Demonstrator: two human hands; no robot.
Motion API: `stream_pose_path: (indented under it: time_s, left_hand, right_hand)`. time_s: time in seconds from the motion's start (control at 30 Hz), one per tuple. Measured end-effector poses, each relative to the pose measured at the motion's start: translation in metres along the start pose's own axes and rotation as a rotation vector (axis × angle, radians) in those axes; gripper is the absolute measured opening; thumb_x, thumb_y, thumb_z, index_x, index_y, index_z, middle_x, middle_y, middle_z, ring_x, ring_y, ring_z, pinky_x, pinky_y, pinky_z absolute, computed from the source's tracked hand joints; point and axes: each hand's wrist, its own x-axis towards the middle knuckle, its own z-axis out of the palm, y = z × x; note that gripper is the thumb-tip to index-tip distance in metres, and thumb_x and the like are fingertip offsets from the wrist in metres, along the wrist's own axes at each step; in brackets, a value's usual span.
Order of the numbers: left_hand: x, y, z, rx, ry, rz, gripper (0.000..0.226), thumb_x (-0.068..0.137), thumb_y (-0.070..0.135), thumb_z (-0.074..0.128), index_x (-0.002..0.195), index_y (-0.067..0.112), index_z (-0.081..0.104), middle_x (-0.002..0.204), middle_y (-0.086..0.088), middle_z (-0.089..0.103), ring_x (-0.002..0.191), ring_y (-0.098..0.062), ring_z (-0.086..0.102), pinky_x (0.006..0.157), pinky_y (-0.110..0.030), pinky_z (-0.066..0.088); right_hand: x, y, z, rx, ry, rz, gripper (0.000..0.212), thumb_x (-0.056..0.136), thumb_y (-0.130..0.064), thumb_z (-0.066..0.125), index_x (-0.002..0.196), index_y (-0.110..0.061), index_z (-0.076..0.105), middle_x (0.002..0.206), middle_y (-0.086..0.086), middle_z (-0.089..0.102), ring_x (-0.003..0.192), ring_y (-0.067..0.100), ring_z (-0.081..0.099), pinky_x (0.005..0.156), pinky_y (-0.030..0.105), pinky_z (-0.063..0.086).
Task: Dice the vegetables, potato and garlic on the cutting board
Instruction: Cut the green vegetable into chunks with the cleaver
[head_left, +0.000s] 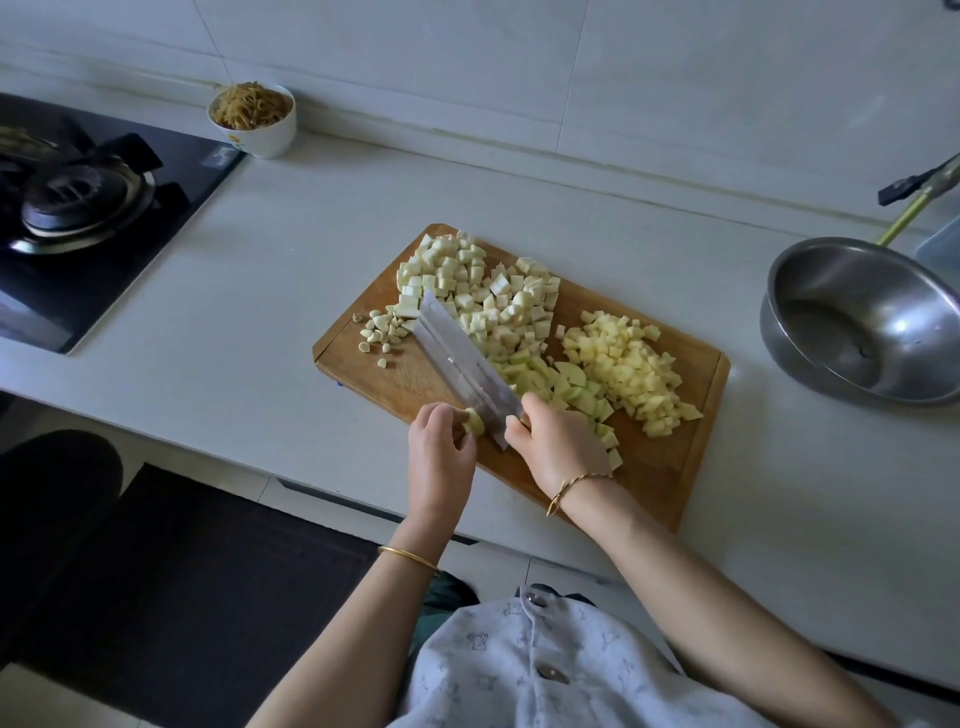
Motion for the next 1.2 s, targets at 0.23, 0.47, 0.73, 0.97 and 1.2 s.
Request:
stream_pose_path:
  time_s: [0.23,0.47,0.73,0.97,1.2]
  left_hand:
    - [-0.001,-0.001,0.0,-0.021,-0.004,-0.003,0.012,0.081,0.001,0.068,0.09,0.005,0.061,0.098,-0.001,0.054,0.087,-0.018,0.056,0.078,-0.021,0.051]
    - [0.0,0.0,0.0,-0.033,0.007,-0.022,0.012,0.081,-0.001,0.068,0.087,0.005,0.06,0.096,0.0,0.052,0.084,-0.016,0.056,0.075,-0.016,0.049]
    - [0.001,-0.001,-0.001,-0.029,0.022,0.002,0.009,0.082,0.001,0.069,0.081,0.004,0.06,0.094,0.0,0.054,0.081,-0.018,0.057,0.074,-0.027,0.053]
    - [0.0,0.001,-0.003,-0.036,0.012,-0.014,0.009,0.082,0.003,0.07,0.082,0.006,0.061,0.093,0.001,0.054,0.08,-0.015,0.057,0.071,-0.014,0.048]
    - [0.001,0.004,-0.005,-0.04,0.021,-0.056,0.012,0.081,0.002,0.071,0.086,0.003,0.061,0.09,-0.003,0.054,0.073,0.001,0.048,0.068,-0.001,0.039]
  right_hand:
    - [0.001,0.004,-0.003,0.104,0.06,0.022,0.035,0.099,-0.031,0.04,0.07,-0.017,0.027,0.06,0.002,0.039,0.057,0.025,0.038,0.047,0.032,0.022]
    - [-0.005,-0.001,-0.011,0.034,0.048,-0.01,0.029,0.1,-0.032,0.039,0.078,-0.013,0.033,0.06,0.001,0.04,0.05,0.018,0.033,0.045,0.031,0.021]
    - [0.0,-0.005,0.001,0.013,0.018,-0.004,0.026,0.1,-0.031,0.039,0.081,-0.014,0.035,0.061,-0.001,0.038,0.059,0.023,0.041,0.045,0.03,0.023]
    - [0.003,0.001,0.001,0.111,0.052,0.049,0.034,0.099,-0.031,0.04,0.07,-0.017,0.029,0.06,0.001,0.04,0.061,0.026,0.042,0.046,0.031,0.023]
    - [-0.006,0.0,-0.007,0.104,0.055,0.008,0.039,0.098,-0.031,0.041,0.065,-0.021,0.022,0.06,0.0,0.038,0.056,0.022,0.036,0.046,0.031,0.022]
